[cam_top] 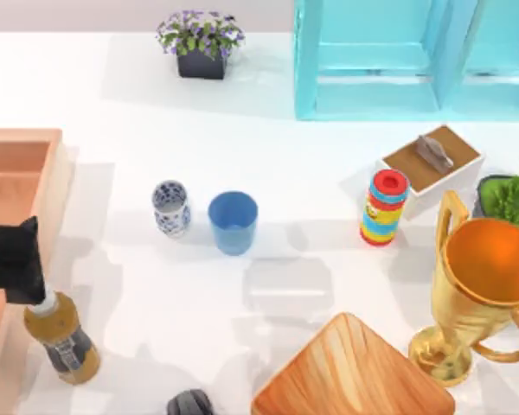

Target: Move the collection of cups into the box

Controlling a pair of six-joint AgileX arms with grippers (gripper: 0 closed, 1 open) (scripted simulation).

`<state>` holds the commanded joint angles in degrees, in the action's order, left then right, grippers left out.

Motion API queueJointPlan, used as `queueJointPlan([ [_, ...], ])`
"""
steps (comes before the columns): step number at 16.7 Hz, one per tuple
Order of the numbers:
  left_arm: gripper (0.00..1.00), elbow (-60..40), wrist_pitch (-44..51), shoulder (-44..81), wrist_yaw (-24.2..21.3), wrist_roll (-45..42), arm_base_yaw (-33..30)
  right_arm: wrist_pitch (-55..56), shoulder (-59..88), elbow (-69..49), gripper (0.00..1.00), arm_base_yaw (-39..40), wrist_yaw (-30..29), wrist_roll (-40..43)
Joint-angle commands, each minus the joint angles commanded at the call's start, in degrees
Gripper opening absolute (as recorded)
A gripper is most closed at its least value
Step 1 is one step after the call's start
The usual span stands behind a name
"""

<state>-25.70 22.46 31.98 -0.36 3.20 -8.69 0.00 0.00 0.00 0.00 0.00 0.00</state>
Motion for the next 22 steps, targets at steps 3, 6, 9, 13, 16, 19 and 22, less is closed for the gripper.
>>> queueJointPlan([
  [3, 1.0, -14.1, 9.5, 14.6, -0.4, 2.8, -3.7, 0.0, 0.0, 0.0, 1.0, 0.0, 0.0, 0.0],
  [6, 1.0, -30.0, 19.2, 29.9, -0.9, 6.3, -7.3, 0.0, 0.0, 0.0, 1.0, 0.0, 0.0, 0.0],
  [9, 1.0, -46.3, 28.7, 45.0, -1.3, 10.2, -10.6, 0.0, 0.0, 0.0, 1.0, 0.0, 0.0, 0.0],
  [13, 1.0, -66.3, 40.6, 64.2, -1.4, 15.0, -14.0, 0.0, 0.0, 0.0, 1.0, 0.0, 0.0, 0.0],
  [16, 1.0, -78.8, 48.6, 77.0, -1.0, 18.0, -15.9, 0.0, 0.0, 0.0, 1.0, 0.0, 0.0, 0.0],
  [19, 1.0, -88.1, 55.0, 87.5, -0.4, 20.1, -17.1, 0.0, 0.0, 0.0, 1.0, 0.0, 0.0, 0.0],
  [22, 1.0, -93.3, 59.1, 94.1, 0.0, 21.4, -17.7, 0.0, 0.0, 0.0, 1.0, 0.0, 0.0, 0.0],
])
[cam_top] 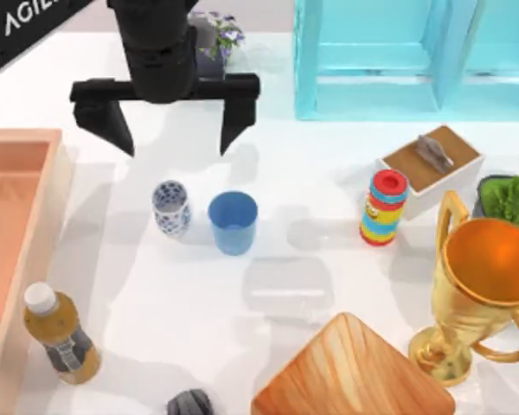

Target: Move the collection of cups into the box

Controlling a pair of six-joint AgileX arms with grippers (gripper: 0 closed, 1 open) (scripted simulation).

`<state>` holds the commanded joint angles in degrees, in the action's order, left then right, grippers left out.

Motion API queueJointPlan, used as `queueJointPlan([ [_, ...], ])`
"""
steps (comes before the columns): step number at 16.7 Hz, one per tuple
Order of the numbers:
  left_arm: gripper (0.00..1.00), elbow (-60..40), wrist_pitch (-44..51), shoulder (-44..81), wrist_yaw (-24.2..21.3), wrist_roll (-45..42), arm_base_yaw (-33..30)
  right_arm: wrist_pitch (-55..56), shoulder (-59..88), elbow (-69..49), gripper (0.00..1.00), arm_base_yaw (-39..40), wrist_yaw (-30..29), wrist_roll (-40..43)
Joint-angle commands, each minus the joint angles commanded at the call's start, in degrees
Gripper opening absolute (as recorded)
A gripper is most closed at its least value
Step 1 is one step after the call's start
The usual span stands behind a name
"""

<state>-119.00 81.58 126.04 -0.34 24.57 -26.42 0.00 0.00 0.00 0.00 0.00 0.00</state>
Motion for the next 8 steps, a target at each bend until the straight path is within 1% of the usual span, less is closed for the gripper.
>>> queueJointPlan([
  [8, 1.0, -0.9, 0.7, 1.5, 0.1, 0.2, 0.2, 0.0, 0.0, 0.0, 1.0, 0.0, 0.0, 0.0],
])
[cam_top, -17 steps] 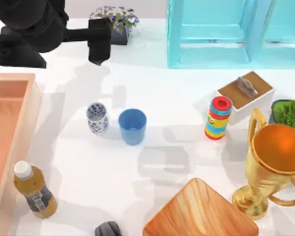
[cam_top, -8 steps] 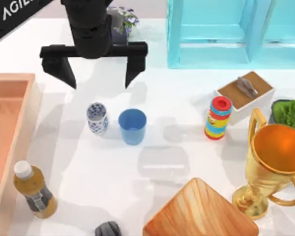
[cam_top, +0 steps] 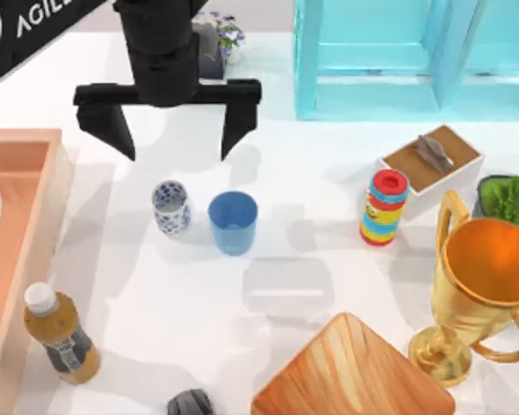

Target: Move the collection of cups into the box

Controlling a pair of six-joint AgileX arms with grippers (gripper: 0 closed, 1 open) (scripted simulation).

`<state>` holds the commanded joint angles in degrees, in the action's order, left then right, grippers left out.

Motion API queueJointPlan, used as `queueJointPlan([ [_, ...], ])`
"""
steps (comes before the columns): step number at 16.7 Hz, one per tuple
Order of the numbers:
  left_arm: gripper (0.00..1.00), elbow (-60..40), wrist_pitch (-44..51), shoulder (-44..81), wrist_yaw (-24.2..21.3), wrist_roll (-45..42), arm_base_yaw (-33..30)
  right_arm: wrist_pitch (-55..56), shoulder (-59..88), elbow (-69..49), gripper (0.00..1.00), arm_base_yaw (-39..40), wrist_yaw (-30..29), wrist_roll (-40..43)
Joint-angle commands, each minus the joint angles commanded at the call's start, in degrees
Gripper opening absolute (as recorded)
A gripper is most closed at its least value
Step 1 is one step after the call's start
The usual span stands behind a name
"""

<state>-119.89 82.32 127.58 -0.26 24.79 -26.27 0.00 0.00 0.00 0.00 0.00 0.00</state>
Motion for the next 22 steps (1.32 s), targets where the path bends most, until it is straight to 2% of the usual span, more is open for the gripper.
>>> queueJointPlan([
  [3, 1.0, 4.0, -4.0, 0.3, 0.0, -0.2, -0.1, 0.0, 0.0, 0.0, 1.0, 0.0, 0.0, 0.0],
  [9, 1.0, 17.7, -19.6, 1.8, 0.0, -0.1, -0.1, 0.0, 0.0, 0.0, 1.0, 0.0, 0.0, 0.0],
  [14, 1.0, 19.2, -21.2, 2.1, 0.0, -0.1, -0.2, 0.0, 0.0, 0.0, 1.0, 0.0, 0.0, 0.0],
  [22, 0.4, 19.2, -21.2, 2.1, 0.0, -0.1, -0.2, 0.0, 0.0, 0.0, 1.0, 0.0, 0.0, 0.0],
])
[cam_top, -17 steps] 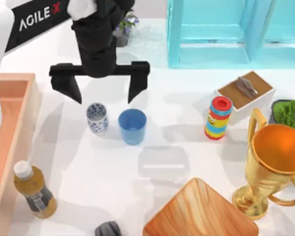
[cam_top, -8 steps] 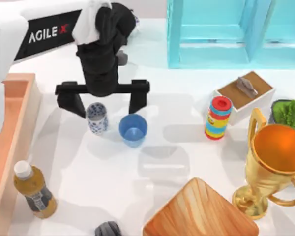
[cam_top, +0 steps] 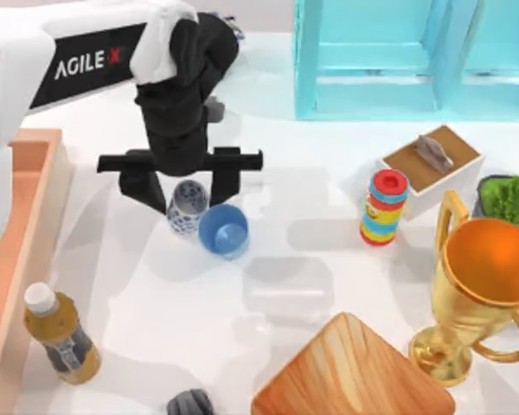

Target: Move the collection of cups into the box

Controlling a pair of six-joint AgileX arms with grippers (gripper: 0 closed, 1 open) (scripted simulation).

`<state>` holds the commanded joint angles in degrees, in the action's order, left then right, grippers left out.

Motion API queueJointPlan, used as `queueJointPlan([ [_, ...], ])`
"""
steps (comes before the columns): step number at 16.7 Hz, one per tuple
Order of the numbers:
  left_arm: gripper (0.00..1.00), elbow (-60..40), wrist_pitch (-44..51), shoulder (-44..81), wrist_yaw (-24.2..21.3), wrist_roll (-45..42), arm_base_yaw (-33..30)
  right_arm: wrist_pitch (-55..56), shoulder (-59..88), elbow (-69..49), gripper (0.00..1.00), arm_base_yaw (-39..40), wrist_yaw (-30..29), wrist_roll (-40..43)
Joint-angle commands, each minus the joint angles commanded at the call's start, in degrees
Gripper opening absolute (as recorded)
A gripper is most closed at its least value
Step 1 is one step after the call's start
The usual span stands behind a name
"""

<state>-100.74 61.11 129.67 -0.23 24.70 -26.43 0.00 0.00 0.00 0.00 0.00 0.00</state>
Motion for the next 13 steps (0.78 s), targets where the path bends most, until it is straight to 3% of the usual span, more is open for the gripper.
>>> queueJointPlan([
  [5, 0.02, 0.0, 0.0, 0.0, 0.0, 0.0, 0.0, 0.0, 0.0, 0.0, 1.0, 0.0, 0.0, 0.0],
  [13, 0.0, 0.0, 0.0, 0.0, 0.0, 0.0, 0.0, 0.0, 0.0, 0.0, 1.0, 0.0, 0.0, 0.0],
])
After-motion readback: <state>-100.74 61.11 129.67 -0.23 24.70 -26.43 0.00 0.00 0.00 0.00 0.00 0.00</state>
